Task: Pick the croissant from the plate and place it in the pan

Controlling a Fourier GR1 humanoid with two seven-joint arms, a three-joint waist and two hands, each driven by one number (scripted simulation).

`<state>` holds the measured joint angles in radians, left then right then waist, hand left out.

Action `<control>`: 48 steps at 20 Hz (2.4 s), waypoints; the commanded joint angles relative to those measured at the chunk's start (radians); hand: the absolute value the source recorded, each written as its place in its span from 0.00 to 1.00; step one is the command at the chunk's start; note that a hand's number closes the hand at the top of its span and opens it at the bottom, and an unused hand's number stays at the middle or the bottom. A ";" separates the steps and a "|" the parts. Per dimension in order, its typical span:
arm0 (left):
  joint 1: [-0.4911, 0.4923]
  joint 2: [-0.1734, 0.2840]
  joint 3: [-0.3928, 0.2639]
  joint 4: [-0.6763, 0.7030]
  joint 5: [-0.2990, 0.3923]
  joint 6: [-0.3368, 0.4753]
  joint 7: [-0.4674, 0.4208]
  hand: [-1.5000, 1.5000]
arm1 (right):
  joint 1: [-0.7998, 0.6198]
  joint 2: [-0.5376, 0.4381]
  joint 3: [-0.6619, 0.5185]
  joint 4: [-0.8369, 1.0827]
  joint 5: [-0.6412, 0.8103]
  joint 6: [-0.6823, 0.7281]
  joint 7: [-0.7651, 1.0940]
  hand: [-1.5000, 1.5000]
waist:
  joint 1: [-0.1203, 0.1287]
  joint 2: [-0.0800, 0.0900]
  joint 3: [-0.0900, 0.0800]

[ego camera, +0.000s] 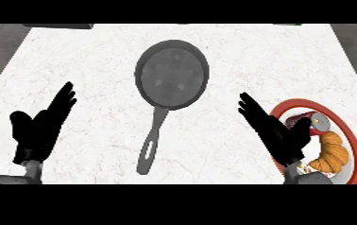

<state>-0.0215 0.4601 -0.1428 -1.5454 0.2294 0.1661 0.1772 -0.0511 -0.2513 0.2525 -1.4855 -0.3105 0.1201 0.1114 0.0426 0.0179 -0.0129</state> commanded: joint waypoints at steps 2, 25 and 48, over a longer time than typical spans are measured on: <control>0.064 0.050 0.081 0.036 -0.007 -0.003 -0.029 0.50 | -0.048 -0.087 -0.105 -0.069 -0.049 0.069 -0.025 0.00 | -0.037 -0.021 0.013; -0.055 0.069 0.116 0.225 -0.102 0.017 0.038 0.50 | 0.294 -0.402 -0.612 -0.186 0.193 -0.086 -0.323 0.00 | -0.047 -0.020 0.010; -0.092 0.008 0.137 0.255 -0.176 0.013 0.048 0.50 | 0.048 -0.575 -0.155 -0.259 0.634 0.232 0.435 0.00 | -0.039 -0.018 0.013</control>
<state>-0.1183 0.4670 -0.0322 -1.2958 0.0624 0.1977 0.2225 0.0235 -0.8759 0.0648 -1.7816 0.2610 0.3134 0.5235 0.0113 0.0019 -0.0007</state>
